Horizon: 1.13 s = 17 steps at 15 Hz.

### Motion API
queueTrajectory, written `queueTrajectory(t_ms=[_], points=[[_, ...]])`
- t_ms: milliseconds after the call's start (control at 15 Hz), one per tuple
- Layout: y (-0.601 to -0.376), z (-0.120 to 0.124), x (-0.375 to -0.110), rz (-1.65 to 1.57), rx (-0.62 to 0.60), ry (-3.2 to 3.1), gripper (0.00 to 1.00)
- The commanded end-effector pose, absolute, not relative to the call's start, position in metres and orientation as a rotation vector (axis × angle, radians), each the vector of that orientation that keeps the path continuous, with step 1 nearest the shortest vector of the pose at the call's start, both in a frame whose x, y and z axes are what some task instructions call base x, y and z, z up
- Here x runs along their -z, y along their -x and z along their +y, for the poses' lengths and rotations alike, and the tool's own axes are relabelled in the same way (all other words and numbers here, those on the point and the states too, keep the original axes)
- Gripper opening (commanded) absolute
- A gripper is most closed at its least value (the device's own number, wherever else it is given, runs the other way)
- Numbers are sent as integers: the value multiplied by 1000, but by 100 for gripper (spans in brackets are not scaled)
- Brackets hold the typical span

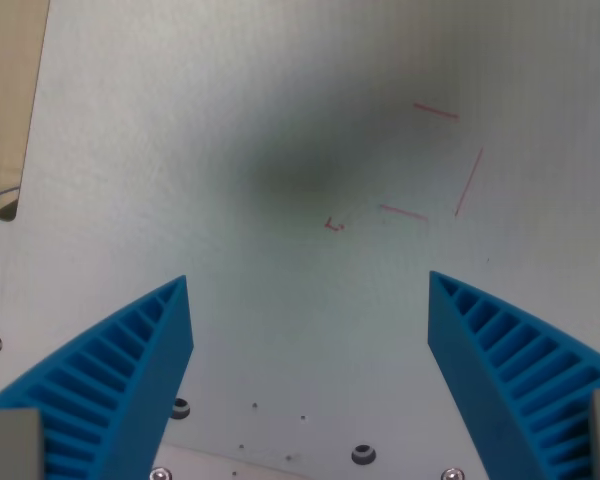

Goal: Rotate around base negative y

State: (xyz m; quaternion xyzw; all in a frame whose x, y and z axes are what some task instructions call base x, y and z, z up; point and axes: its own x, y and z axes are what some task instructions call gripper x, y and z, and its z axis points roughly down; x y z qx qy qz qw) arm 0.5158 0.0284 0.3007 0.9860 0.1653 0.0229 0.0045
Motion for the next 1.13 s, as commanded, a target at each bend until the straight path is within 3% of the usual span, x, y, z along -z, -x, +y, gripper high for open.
queueTrajectory(t_ms=[67,1133], points=[[-504,28,-300,507,-392,-3027,100],[-504,28,-300,495,-666,-2949,100]])
